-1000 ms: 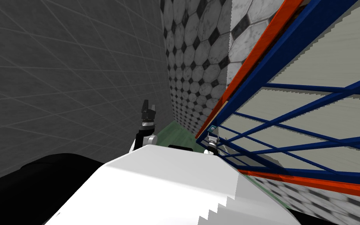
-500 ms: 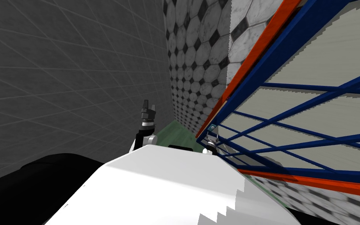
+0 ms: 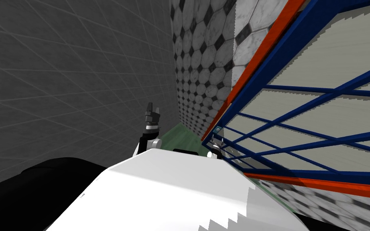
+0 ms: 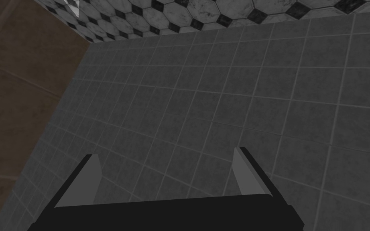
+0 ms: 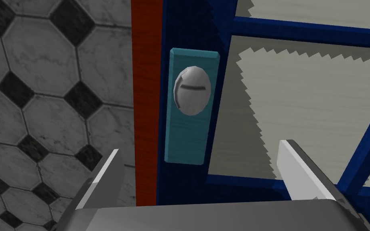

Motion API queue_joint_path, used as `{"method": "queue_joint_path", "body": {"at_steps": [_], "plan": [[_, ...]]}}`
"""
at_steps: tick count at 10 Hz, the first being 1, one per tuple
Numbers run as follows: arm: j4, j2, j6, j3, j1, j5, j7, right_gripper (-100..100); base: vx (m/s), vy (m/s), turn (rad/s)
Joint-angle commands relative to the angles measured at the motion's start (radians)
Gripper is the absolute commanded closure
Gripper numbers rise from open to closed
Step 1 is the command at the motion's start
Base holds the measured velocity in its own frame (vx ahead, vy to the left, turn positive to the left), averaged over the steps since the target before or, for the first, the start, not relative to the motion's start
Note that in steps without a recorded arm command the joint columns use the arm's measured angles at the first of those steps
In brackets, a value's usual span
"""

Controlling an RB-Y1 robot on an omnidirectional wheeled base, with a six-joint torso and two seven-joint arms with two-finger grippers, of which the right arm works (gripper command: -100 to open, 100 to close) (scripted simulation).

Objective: Pull the door open

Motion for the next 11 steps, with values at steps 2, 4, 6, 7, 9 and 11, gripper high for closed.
{"method": "queue_joint_path", "body": {"at_steps": [2, 4, 6, 7, 9, 11], "plan": [[-0.008, 0.008, 0.000, 0.012, -0.004, -0.030, -0.071, -100, -0.064, 0.001, 0.041], [-0.011, 0.011, 0.000, 0.017, -0.006, -0.045, -0.103, -100, -0.054, -0.005, 0.025], [0.000, -0.016, -0.007, 0.017, 0.007, -0.043, -0.129, -100, 0.056, 0.016, 0.026], [0.002, -0.025, -0.008, 0.018, 0.011, -0.044, -0.140, -100, 0.200, 0.006, 0.042], [0.011, -0.053, -0.014, 0.019, 0.025, -0.046, -0.175, -100, 0.182, -0.025, 0.030], [0.017, -0.074, -0.019, 0.020, 0.034, -0.048, -0.201, -100, 0.146, -0.024, 0.044]]}}
